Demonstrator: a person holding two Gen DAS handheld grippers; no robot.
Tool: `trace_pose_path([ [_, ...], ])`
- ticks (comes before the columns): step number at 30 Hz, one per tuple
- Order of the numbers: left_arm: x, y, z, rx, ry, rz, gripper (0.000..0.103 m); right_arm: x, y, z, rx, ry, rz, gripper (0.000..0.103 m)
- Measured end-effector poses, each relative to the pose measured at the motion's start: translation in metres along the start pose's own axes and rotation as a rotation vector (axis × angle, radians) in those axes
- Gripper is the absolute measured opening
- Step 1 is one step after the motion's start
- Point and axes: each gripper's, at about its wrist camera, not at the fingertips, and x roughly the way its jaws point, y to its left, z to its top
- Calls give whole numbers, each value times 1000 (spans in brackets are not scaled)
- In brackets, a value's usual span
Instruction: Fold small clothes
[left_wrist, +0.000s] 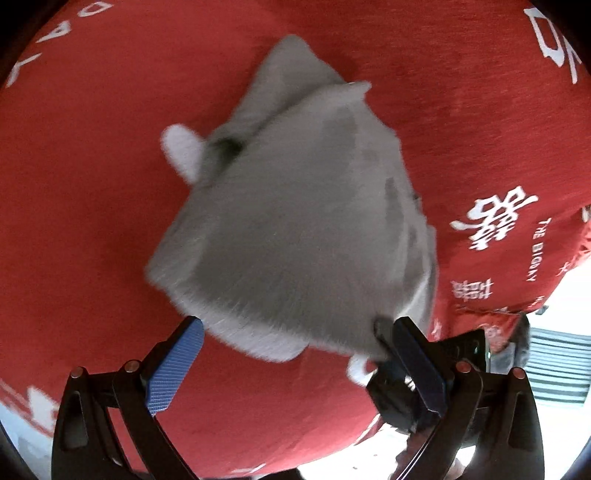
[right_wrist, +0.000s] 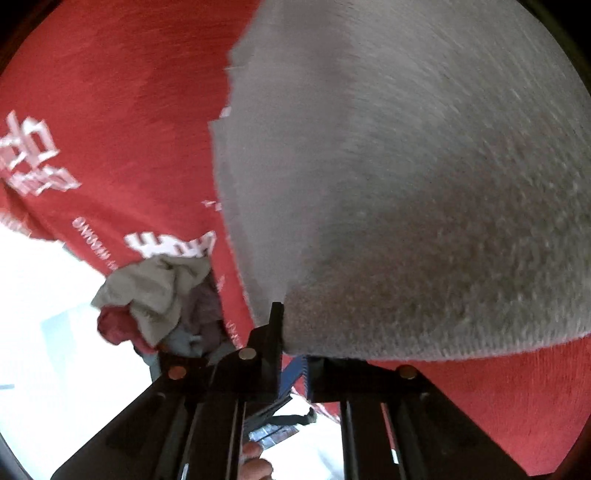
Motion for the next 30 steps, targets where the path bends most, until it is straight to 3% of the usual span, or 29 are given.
trace_pose_path([
  [6,15,-13,19,-15,-62,-5,102,-11,13,5,-76,19,-2,9],
  [9,11,-22,29,14,-135,89,101,-8,15,6,-97,36,-14,9],
  [11,9,-25,33,31,-173,178,81,-6,15,5,-117,53,-35,9],
  [14,11,-32,40,107,-185,321,25,-3,11,3,-131,79,-62,9],
  [17,10,-42,40,205,-204,393,18,-4,16,1,-173,139,-118,9],
  [21,17,-80,14,505,-273,592,17,-25,41,2,-267,173,-247,15],
  [23,22,-91,0,637,-299,661,17,-39,67,11,-355,159,-319,23],
  [24,24,-94,-4,680,-305,682,17,-42,85,21,-413,159,-367,45],
  [25,25,-96,-8,725,-311,701,17,-41,102,32,-457,165,-406,73],
  [27,28,-99,-12,785,-320,721,17,-29,130,52,-531,184,-432,82],
  [30,32,-103,-17,853,-331,740,17,15,169,89,-595,295,-456,82],
])
